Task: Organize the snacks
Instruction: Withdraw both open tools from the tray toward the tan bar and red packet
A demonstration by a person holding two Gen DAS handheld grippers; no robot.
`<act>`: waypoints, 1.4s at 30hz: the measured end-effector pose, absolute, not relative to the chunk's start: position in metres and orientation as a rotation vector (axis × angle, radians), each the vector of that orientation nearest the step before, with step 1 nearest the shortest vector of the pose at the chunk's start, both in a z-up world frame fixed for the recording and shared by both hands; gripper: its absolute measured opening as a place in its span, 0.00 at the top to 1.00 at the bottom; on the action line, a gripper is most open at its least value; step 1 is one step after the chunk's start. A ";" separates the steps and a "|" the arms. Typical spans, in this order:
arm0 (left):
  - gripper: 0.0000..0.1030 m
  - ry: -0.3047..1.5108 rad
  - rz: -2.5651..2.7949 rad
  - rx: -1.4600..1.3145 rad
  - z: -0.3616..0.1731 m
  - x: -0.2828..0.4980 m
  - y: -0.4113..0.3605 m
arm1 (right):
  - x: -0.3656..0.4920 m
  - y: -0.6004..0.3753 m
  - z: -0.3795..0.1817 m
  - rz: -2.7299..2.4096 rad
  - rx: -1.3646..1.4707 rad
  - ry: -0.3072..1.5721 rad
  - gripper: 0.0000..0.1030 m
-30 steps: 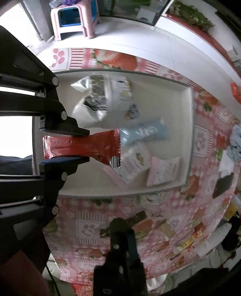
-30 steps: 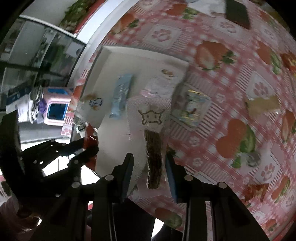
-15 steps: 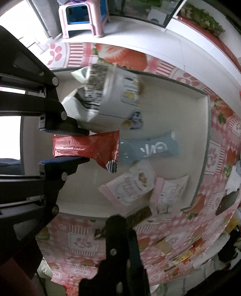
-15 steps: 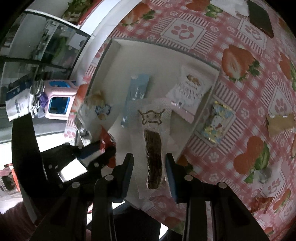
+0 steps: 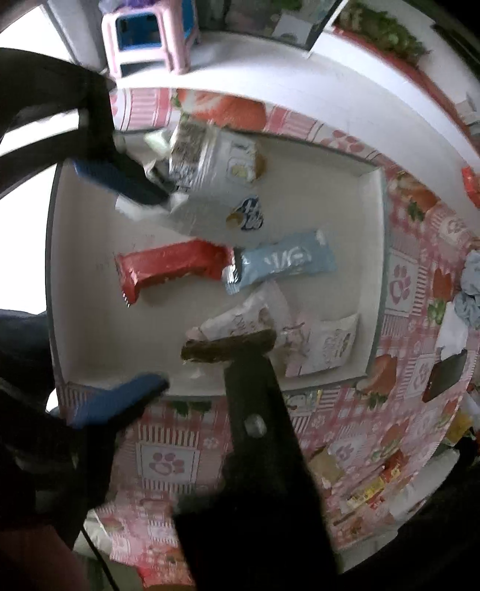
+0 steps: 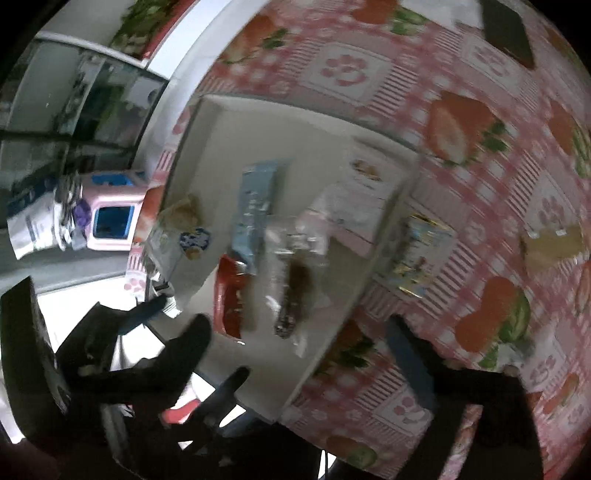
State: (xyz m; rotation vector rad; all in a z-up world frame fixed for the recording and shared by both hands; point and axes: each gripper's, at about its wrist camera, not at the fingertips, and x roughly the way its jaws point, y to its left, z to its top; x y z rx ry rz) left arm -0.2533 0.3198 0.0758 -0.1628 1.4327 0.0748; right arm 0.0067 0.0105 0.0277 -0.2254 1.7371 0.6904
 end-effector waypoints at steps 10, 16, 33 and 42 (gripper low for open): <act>0.00 1.446 0.047 -0.083 0.079 -0.241 0.306 | 0.025 -0.057 0.017 0.486 -0.136 1.784 0.01; 0.00 1.454 0.020 -0.028 0.084 -0.230 0.291 | 0.031 -0.097 0.015 0.421 -0.077 1.793 0.01; 0.00 1.472 -0.389 0.510 0.104 -0.151 0.120 | 0.003 -0.330 0.031 -0.058 0.439 1.622 0.01; 0.00 1.432 -0.573 0.719 0.094 -0.152 0.013 | -0.050 -0.438 0.021 -0.307 0.675 1.575 0.01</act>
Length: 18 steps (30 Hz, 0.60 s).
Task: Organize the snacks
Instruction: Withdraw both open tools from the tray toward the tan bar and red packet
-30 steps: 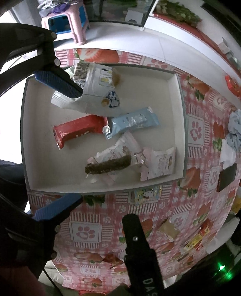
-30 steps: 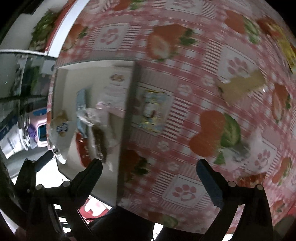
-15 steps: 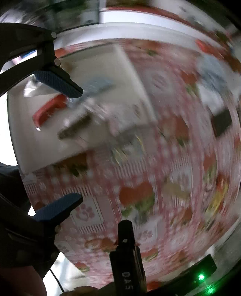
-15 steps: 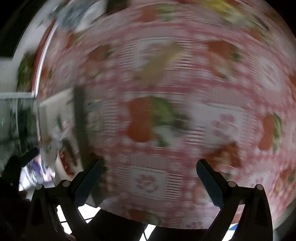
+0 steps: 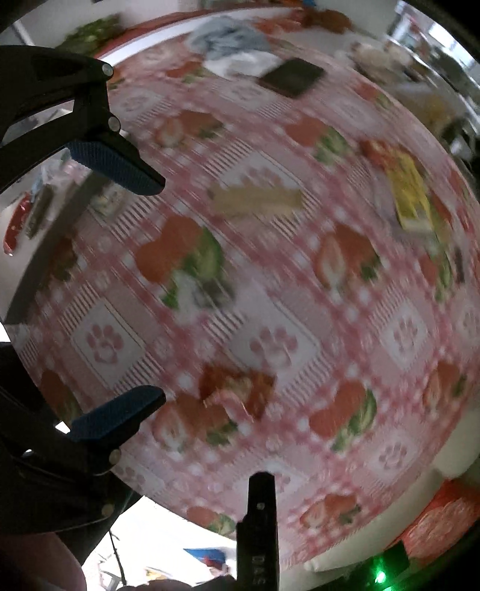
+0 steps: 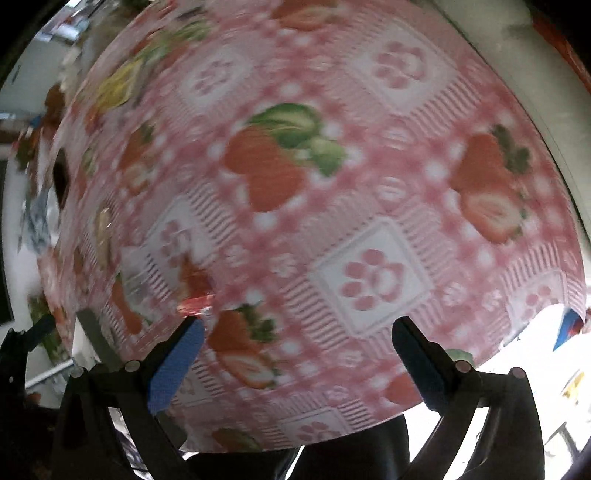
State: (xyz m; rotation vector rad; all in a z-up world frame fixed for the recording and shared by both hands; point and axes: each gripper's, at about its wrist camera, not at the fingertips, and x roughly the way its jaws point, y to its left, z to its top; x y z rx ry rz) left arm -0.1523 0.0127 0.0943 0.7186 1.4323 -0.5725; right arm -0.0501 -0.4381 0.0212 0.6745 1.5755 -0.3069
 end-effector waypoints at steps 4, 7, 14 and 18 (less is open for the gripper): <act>0.00 1.409 -0.576 0.747 0.094 -0.157 0.004 | -0.050 -0.449 0.019 -0.306 0.692 1.578 0.01; 0.00 1.404 -0.503 0.703 0.095 -0.148 0.017 | -0.051 -0.453 0.014 -0.308 0.708 1.586 0.01; 0.00 1.459 -0.272 0.500 0.088 -0.124 0.090 | -0.038 -0.434 -0.008 -0.268 0.609 1.706 0.01; 0.00 1.491 -0.189 0.428 0.079 -0.122 0.126 | -0.017 -0.403 -0.011 -0.167 0.495 1.749 0.01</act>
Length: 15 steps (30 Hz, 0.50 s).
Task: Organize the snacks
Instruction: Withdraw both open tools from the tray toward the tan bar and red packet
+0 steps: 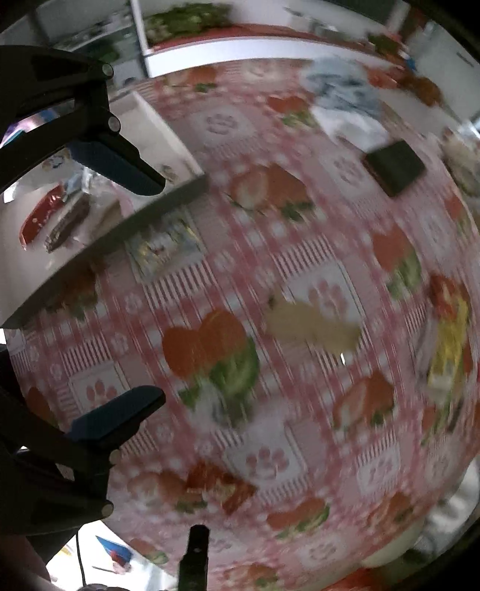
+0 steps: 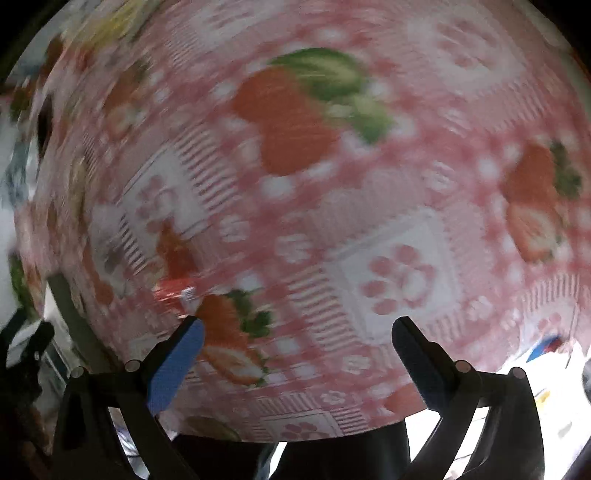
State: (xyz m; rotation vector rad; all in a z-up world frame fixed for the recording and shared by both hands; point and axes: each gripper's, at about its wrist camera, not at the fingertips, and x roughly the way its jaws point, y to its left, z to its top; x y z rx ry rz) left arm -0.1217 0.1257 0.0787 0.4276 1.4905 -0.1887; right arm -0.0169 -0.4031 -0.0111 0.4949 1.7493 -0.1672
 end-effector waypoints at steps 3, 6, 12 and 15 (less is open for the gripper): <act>0.00 1.518 -0.170 0.348 0.076 -0.119 0.138 | -0.002 -0.378 -0.009 -0.085 0.380 1.754 0.01; 0.00 1.503 -0.169 0.344 0.073 -0.111 0.133 | 0.009 -0.359 -0.011 -0.037 0.341 1.767 0.01; 0.00 1.430 -0.241 0.418 0.068 -0.080 0.097 | 0.013 -0.363 -0.026 -0.152 0.571 1.794 0.01; 0.00 1.400 -0.279 0.481 0.054 -0.062 0.075 | 0.015 -0.364 -0.031 -0.209 0.622 1.795 0.01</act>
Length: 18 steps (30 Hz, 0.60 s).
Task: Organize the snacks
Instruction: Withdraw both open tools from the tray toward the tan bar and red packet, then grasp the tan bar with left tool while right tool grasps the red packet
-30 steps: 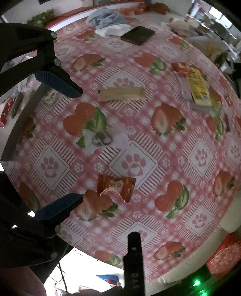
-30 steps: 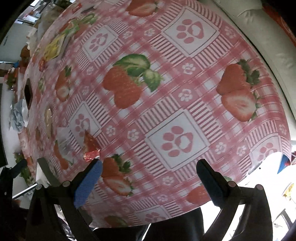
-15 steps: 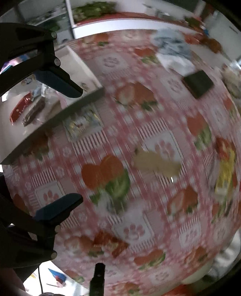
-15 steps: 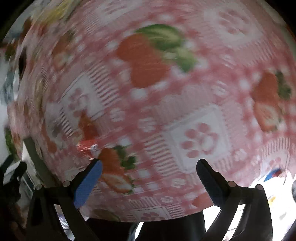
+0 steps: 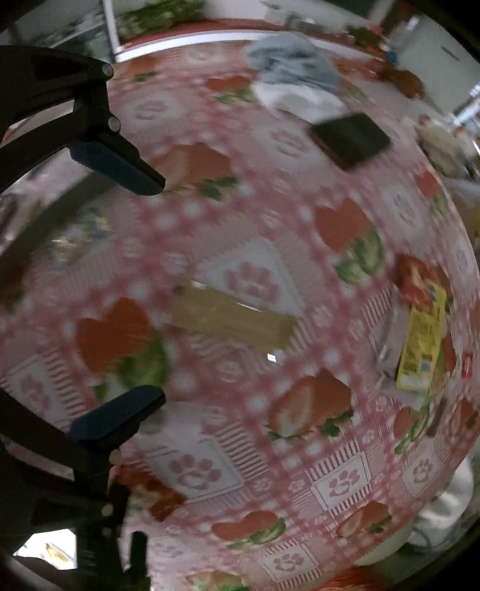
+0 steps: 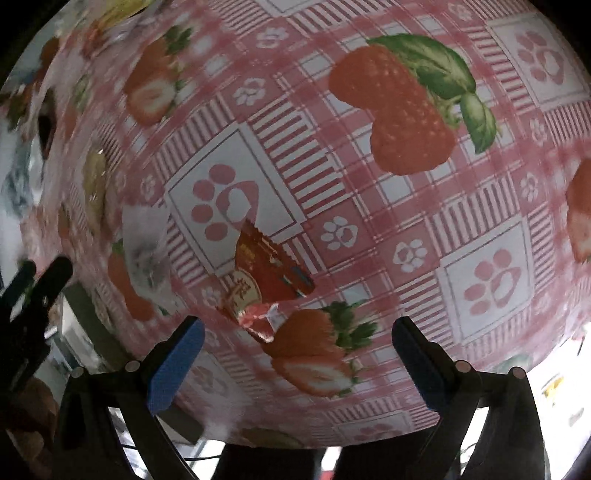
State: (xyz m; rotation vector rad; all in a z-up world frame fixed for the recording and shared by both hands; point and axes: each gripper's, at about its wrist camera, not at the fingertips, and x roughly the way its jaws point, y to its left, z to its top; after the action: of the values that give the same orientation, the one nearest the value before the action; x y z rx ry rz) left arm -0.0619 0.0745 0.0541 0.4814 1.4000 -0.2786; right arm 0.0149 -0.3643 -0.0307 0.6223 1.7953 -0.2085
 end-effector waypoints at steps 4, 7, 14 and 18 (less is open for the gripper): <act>0.00 1.394 -0.315 0.512 0.035 -0.047 0.057 | 0.022 -0.353 -0.044 -0.295 0.586 1.789 0.01; 0.00 1.402 -0.327 0.523 0.021 -0.039 0.051 | 0.023 -0.347 -0.053 -0.331 0.548 1.797 0.01; 0.00 1.460 -0.333 0.505 -0.006 -0.026 0.057 | 0.024 -0.328 -0.055 -0.328 0.406 1.816 0.00; 0.00 1.556 -0.333 0.349 -0.014 -0.013 0.076 | 0.024 -0.327 -0.053 -0.305 0.376 1.829 0.00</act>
State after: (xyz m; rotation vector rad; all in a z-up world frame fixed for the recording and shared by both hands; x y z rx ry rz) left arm -0.0133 0.0763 -0.0137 0.3492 1.5559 -0.3328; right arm 0.0240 -0.3271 -0.0534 0.3757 1.8286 -0.3050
